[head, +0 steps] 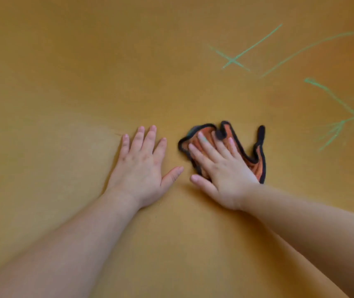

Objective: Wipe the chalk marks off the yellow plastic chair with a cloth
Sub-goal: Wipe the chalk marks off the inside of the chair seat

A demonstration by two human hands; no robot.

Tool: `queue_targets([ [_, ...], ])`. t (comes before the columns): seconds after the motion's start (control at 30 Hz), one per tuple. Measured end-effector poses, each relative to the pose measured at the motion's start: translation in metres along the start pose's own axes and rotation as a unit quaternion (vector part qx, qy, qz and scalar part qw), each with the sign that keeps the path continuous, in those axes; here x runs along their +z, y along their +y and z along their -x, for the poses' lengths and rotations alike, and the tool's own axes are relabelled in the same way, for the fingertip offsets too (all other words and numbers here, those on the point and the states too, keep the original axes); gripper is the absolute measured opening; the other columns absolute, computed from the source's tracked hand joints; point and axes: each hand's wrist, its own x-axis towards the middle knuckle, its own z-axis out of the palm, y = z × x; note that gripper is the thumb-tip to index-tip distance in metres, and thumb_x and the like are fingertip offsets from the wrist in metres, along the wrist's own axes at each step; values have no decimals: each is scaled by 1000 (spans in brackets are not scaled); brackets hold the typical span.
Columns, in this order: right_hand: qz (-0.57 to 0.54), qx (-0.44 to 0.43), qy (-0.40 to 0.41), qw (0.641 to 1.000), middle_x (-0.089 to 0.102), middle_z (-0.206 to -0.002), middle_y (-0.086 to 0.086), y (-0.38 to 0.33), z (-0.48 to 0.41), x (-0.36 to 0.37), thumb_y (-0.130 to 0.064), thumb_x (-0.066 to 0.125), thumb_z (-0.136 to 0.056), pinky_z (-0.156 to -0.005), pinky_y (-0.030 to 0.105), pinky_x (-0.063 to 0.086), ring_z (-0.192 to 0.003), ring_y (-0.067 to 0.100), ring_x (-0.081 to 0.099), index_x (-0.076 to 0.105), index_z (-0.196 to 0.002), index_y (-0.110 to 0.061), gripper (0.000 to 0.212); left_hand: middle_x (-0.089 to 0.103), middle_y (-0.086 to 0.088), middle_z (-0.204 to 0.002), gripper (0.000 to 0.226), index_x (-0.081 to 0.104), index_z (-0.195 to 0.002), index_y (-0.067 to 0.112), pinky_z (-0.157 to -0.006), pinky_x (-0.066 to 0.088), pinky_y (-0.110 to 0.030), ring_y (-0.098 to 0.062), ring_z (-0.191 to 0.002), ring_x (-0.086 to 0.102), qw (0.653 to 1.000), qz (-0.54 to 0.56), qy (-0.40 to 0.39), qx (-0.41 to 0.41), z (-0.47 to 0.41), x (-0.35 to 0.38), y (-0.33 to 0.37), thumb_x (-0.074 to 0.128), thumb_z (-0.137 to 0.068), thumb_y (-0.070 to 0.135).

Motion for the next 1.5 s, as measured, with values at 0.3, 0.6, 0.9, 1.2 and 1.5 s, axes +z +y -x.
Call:
queue_targets([
  [0.3,117,102,-17,988,-30,-164,-13,128,38,-38,-83,-9,-86,-123,49,-19,-157,23,-16,-21,-149,-58,69,7,-14,-167,99,16,-159,31,-120,6,-63,-39,-153,5,997,-29,68,6,-39,-6,0,28,-77,85],
  [0.6,59,-8,16,998,-27,-166,-9,66,12,-7,-84,10,-91,-122,49,-21,-157,28,-10,-13,-159,-43,83,-18,-16,-166,104,6,-161,24,-118,0,-67,-43,-151,-17,989,-53,135,-13,-99,5,17,29,-79,84],
  [0.9,41,281,319,904,-13,-167,26,128,-98,-68,-76,23,-96,-121,61,-13,-154,46,-10,-1,-163,-17,92,-13,-18,-166,103,11,-161,20,-118,3,-69,-44,-152,-13,986,-47,159,5,-100,10,16,30,-80,82],
  [1.2,159,-112,245,950,6,-171,6,96,-103,-42,-68,34,-99,-125,56,-6,-153,37,25,22,-162,-26,77,-6,-21,-166,102,19,-160,16,-116,5,-71,-46,-152,-8,983,-44,176,18,-101,12,16,36,-81,78],
  [1.5,-18,202,411,889,2,-170,18,60,-142,-68,-65,34,-96,-123,62,-1,-157,41,1,18,-163,-20,83,-9,-21,-166,105,15,-160,17,-116,5,-71,-46,-152,-10,985,-46,164,11,-99,11,18,34,-79,81],
])
